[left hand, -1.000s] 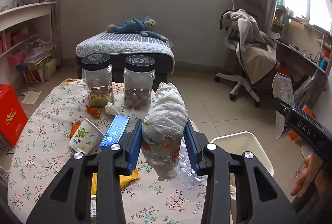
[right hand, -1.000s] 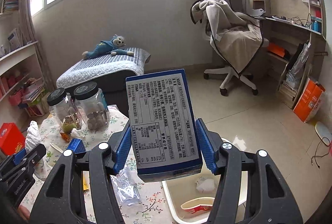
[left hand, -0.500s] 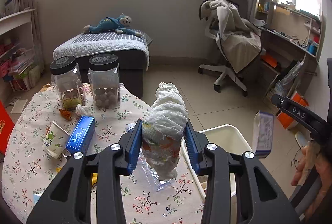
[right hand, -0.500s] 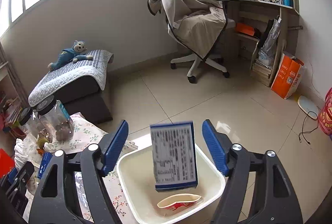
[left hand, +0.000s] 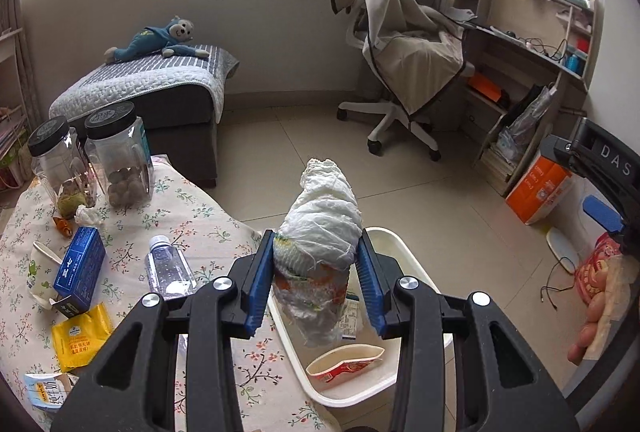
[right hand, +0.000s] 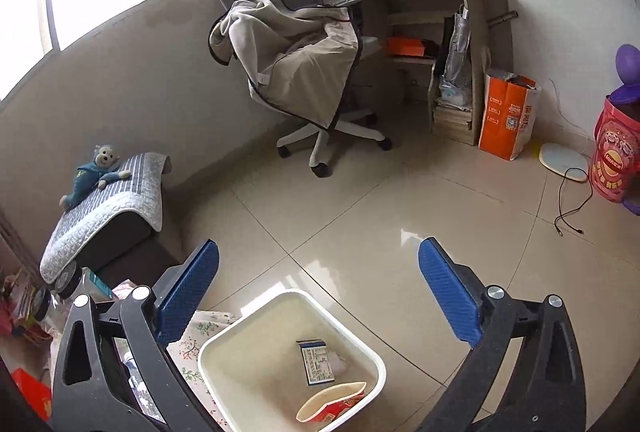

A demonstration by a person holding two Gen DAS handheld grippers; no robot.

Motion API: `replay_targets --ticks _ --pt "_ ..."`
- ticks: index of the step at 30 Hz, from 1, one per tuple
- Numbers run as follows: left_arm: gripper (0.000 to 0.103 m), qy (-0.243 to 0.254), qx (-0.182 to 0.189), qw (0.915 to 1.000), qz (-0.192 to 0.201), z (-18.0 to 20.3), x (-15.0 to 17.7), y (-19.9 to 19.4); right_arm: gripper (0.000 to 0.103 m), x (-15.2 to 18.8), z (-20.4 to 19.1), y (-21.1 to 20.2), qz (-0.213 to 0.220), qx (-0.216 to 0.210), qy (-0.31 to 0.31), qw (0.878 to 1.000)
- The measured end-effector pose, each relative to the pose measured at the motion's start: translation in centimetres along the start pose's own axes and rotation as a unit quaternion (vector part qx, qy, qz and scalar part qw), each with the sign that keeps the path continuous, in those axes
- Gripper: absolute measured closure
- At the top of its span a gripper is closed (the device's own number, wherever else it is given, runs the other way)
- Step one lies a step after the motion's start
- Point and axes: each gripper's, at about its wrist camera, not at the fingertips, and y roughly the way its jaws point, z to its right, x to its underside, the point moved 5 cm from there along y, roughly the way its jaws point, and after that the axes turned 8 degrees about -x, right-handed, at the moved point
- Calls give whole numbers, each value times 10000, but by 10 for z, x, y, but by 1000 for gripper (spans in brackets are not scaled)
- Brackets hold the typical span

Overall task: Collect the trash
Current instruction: 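Open the left tool over the bin to drop the tissue bundle, then grasp the leaf-print paper cup with left tool while right tool approaches toothpaste box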

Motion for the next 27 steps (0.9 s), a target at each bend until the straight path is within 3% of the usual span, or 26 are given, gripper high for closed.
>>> replay_targets --ticks 5,7,9,12,20,24,27 --pt "62 60 172 9998 -128 28 -3 11 7 -8 23 -2 64 89 345 9993" --pt "55 65 283 9994 -191 37 -4 13 7 -9 29 -3 92 128 407 9990" --pt "38 26 353 9993 -155 42 -5 11 7 -10 34 -4 117 179 427 9989" --pt "27 -45 308 9995 -39 39 -7 3 7 -10 39 -6 134 240 391 9989" --pt "19 -253 -386 9978 473 -8 -21 -28 7 -3 11 -24 429 455 -88 9980" --pt "13 -337 -707 9937 803 -38 -30 -48 7 3 -13 -34 582 296 -173 9977" --pt "10 -372 -979 9893 1011 -63 -34 -61 7 14 -37 -33 470 53 -288 9985"
